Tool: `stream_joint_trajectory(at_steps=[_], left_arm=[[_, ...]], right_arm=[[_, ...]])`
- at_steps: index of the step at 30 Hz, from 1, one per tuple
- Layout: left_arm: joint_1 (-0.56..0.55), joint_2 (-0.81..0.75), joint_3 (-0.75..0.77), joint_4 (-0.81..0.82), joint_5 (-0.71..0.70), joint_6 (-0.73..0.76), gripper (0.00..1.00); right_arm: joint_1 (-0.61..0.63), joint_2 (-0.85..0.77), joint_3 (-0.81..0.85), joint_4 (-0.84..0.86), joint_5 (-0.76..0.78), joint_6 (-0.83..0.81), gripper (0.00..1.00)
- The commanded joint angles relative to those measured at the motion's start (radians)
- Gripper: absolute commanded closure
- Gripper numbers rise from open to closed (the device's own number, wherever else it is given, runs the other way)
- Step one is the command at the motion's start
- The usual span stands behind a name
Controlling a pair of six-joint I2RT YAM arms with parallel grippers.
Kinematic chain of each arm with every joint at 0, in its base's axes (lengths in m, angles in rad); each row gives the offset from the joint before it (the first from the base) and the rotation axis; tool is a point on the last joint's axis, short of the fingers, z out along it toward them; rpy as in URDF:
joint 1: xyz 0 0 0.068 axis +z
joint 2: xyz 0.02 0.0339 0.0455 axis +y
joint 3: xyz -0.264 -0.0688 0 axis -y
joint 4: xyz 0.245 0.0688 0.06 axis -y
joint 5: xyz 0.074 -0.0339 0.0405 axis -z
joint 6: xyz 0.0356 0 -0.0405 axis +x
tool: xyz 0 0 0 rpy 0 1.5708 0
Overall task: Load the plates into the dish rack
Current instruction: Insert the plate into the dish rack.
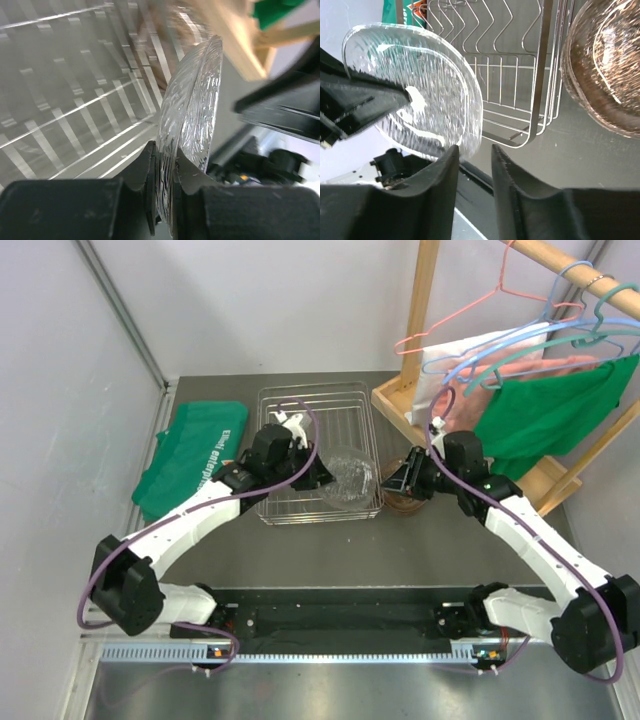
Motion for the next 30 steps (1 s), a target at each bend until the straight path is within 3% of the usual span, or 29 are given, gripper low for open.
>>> stream_joint_trajectory(at_steps=[1,17,24,30], left_arm=[[0.003,-0.07,0.062,-0.134,-0.223,0.067,1.0],[0.01,-0.137,0.194,-0.445,-0.746,0.118,1.0],[0.029,-0.119,0.245,-0.546,-0.969,0.171,1.0],[0.052,-0.09,0.246,-0.586,-1.063,0.214,1.0]], right_arm=[[0.017,-0.05,0.05,0.001,0.037,-0.032,0.62],[0.016,-0.056,0.079,-0.145,0.173,-0.107,0.28],[0.017,-0.029,0.107,-0.17,0.181,-0.138,0.26],[0.016,-0.021,0.118,-0.191,0.19,-0.155,0.25]])
